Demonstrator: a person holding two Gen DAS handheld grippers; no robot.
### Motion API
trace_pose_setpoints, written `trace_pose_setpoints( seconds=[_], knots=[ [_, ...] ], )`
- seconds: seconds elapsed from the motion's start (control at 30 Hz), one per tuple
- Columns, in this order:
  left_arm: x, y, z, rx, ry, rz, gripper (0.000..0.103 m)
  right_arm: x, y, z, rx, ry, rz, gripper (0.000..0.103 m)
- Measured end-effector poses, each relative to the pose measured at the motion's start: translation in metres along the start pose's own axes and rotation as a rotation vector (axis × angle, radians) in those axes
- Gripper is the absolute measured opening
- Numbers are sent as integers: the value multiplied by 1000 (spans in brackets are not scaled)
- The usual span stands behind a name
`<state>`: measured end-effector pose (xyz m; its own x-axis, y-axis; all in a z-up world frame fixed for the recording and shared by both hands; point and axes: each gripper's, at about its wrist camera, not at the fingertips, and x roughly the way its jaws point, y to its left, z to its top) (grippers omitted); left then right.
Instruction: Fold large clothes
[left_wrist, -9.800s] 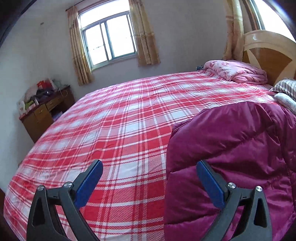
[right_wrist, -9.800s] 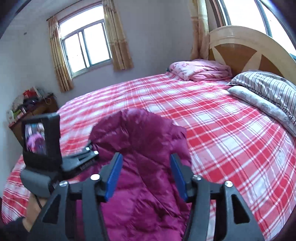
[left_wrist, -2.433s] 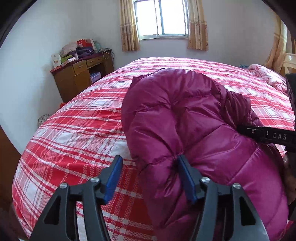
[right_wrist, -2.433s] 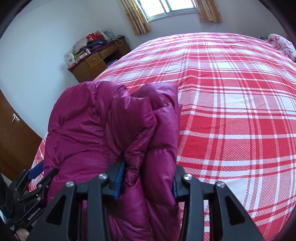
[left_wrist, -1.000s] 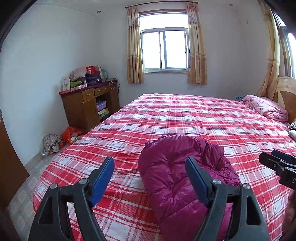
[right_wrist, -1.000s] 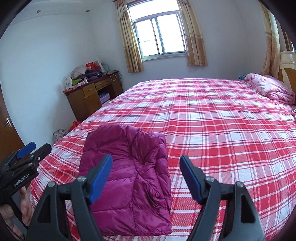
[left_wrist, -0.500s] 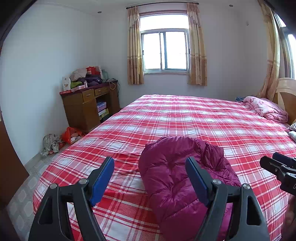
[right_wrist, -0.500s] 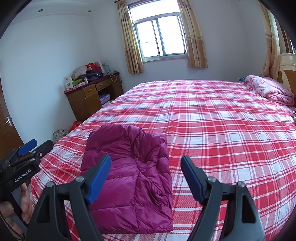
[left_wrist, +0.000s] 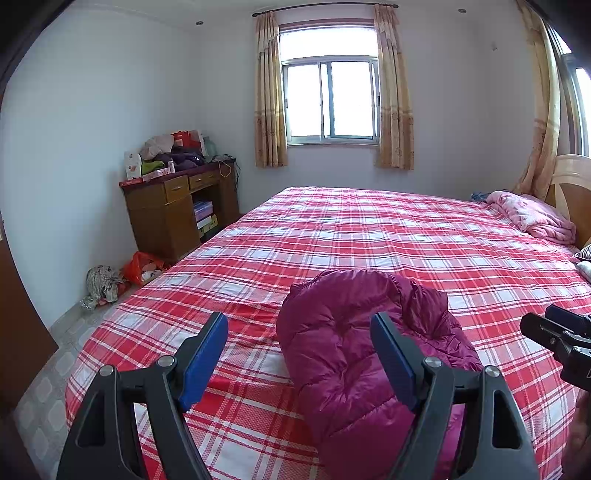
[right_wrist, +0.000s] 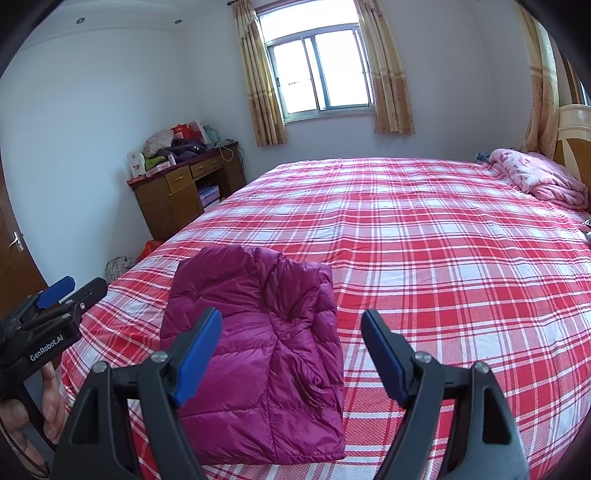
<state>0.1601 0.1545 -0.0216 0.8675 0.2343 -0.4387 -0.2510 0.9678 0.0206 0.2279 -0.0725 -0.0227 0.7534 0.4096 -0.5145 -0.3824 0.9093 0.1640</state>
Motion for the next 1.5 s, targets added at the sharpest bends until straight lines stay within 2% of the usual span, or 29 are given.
trace_pose_setpoints(
  seconds=[1.17, 1.5],
  knots=[
    [7, -3, -4, -2, 26, 7, 80, 2, 0, -8, 0, 5, 6, 80],
    [13, -4, -6, -5, 57, -6, 80, 4, 0, -10, 5, 11, 6, 80]
  ],
)
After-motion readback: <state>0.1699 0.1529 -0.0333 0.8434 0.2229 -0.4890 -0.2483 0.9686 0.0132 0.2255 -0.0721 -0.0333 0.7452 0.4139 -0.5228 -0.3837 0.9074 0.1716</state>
